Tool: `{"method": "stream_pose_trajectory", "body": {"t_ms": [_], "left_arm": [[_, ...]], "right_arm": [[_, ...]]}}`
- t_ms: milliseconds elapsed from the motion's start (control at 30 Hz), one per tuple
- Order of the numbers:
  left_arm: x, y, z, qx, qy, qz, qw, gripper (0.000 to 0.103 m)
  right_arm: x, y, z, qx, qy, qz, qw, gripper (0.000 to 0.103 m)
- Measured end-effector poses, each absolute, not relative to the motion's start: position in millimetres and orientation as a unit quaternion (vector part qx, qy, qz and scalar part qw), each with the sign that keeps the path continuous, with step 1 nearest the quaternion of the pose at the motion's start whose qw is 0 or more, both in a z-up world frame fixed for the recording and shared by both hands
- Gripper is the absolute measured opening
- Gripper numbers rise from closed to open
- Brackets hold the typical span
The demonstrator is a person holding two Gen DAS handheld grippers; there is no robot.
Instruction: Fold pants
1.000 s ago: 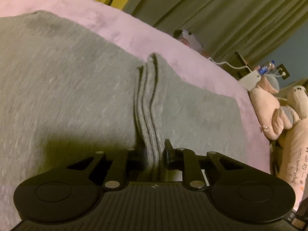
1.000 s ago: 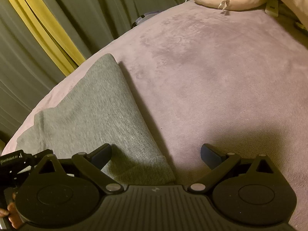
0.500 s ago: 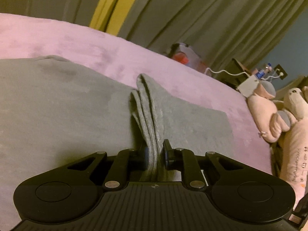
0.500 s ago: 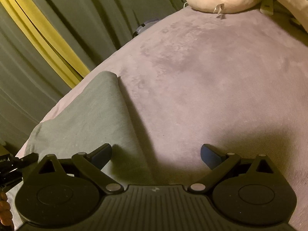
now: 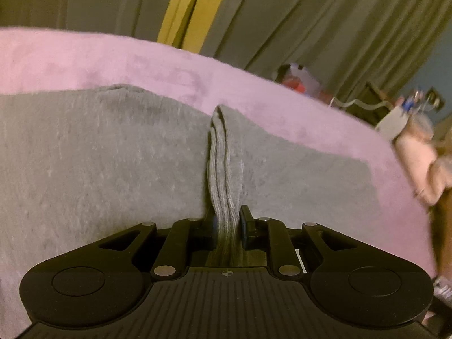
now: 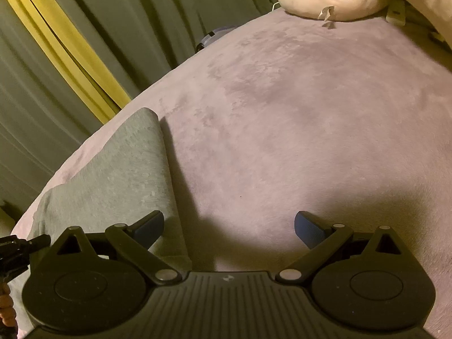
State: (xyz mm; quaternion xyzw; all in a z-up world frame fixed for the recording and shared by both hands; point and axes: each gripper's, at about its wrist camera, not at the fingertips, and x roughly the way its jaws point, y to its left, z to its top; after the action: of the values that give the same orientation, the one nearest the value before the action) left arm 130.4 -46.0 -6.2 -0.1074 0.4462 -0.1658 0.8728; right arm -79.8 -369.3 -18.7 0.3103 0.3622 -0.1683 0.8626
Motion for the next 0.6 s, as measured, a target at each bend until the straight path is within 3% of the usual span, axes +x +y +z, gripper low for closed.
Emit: {"method": "stream_pose_trajectory", "body": {"t_ms": [167,300,600], "left_arm": [[113,-40,-3,-0.062,0.429,-0.141,0.89,0.041],[87,8,12,-0.103,0.406,-0.11,0.901,0.081],[10,168,29,-0.243,0.321,0.055,0.913,0.091]], "right_arm": [[-78,-362,-14,0.282,0.361,-0.18,0.871,0.099],[-81,-348,-3,0.24,0.339,-0.182,0.891,0.099],[-67,-340,-6,0.219,0.367,-0.184,0.885,0.099]]}}
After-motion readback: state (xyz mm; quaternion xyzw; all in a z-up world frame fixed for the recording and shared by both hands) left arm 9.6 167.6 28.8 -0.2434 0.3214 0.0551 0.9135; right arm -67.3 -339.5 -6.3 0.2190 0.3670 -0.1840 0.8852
